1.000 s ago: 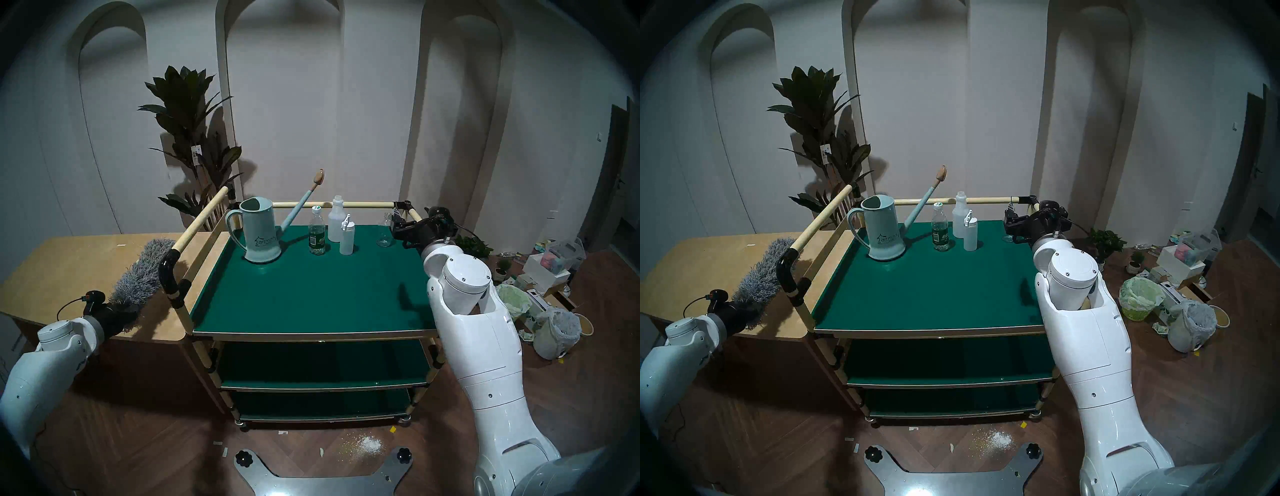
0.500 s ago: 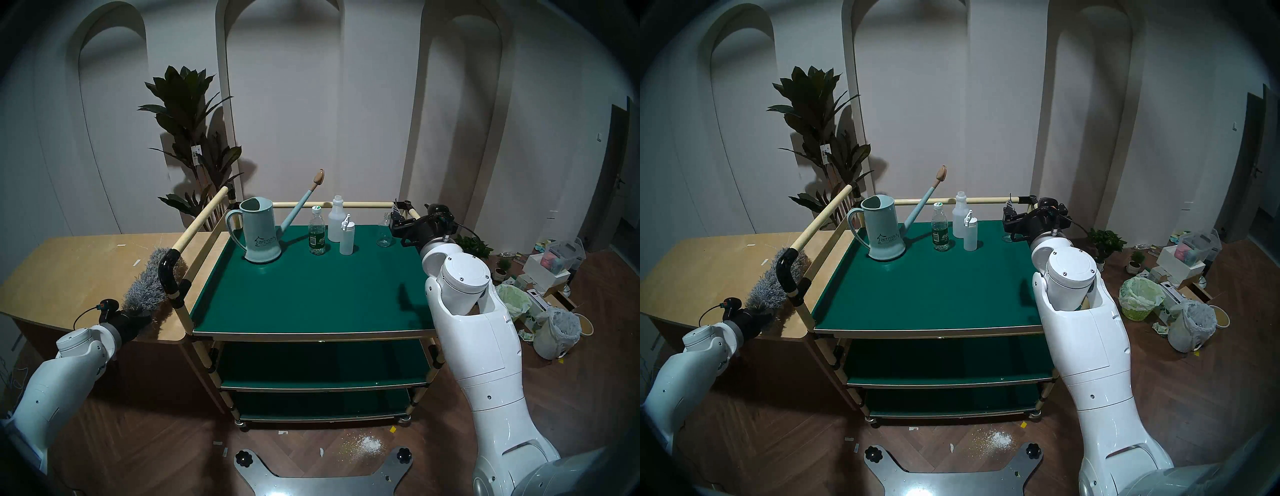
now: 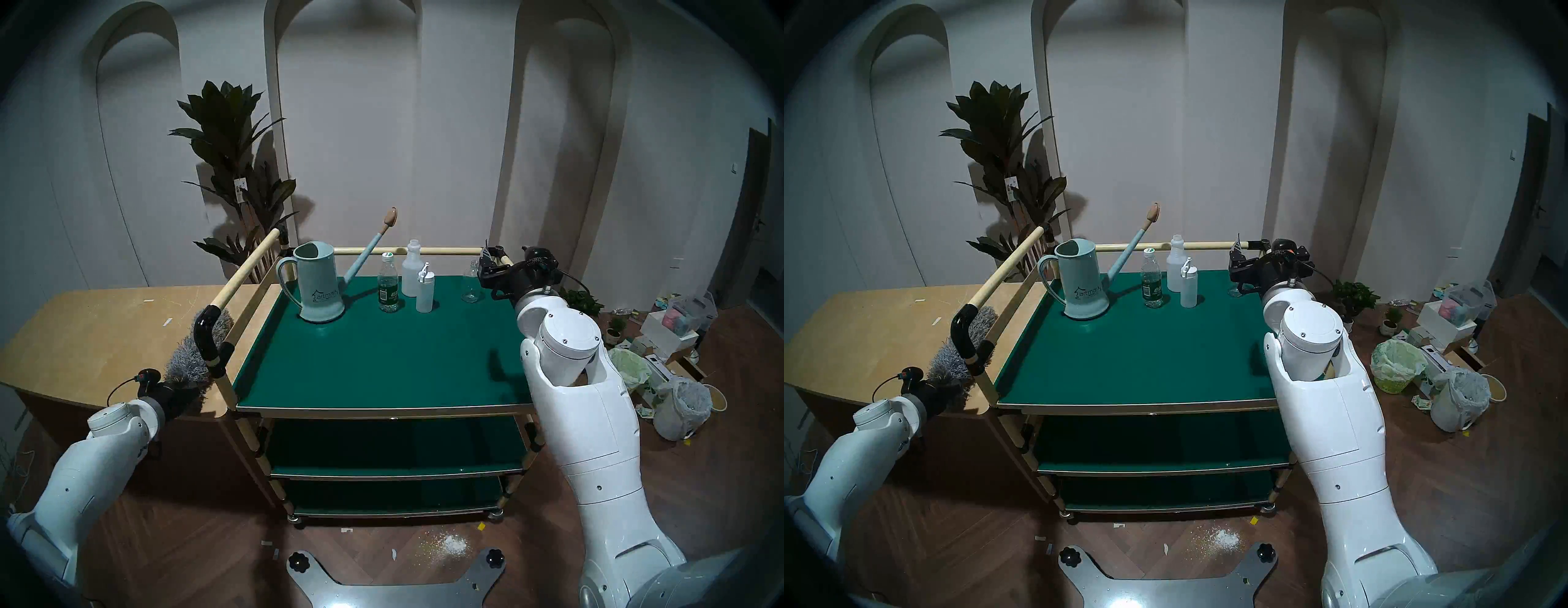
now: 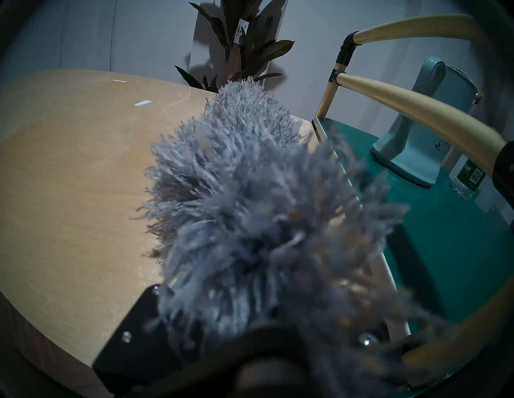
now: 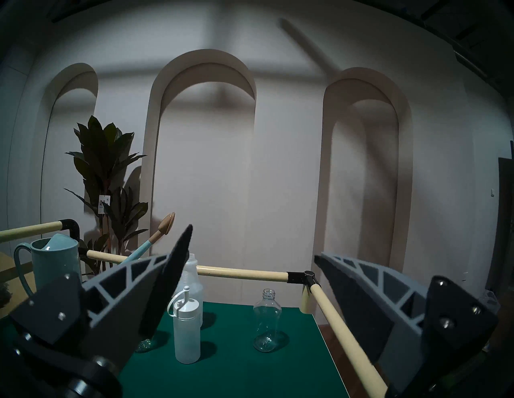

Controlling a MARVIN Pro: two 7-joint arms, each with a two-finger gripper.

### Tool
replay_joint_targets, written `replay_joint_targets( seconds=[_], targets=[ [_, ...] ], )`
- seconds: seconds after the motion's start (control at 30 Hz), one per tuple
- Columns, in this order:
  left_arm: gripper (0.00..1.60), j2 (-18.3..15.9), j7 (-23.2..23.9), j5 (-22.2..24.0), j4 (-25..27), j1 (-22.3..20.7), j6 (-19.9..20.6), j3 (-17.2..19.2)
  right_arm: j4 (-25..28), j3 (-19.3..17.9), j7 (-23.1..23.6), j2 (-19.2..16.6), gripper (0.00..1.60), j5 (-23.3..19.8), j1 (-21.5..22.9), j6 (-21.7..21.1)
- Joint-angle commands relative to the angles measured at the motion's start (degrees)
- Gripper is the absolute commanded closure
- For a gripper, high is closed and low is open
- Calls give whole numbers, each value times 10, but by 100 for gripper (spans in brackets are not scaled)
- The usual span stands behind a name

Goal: Dust the shelf with the duster

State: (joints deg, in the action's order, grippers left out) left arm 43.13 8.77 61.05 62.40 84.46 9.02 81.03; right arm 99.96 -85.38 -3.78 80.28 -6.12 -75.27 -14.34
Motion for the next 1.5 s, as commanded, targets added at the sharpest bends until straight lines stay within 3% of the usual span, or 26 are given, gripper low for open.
replay_joint_targets(
  seconds=[0.0,0.03,0.53,0.63,1.07,1.47],
  targets=[
    [6,11,22,-17,-30,-67,0,-4,17,-1,0,0,0,-1,4,-4],
    [0,14,25,-17,-33,-66,0,-2,17,0,0,0,0,-1,5,-5],
    [0,28,119,-67,-147,-152,-12,-50,14,-1,3,-1,0,-7,9,-21],
    [0,19,144,-71,-148,-148,-20,-52,12,-2,6,-3,0,-9,10,-21],
    [0,-35,174,-46,-41,-51,-34,-12,-1,-8,19,-11,0,-16,14,-15],
    [0,-78,107,-18,51,54,-53,35,-8,-12,34,-15,0,-29,14,-9]
  ],
)
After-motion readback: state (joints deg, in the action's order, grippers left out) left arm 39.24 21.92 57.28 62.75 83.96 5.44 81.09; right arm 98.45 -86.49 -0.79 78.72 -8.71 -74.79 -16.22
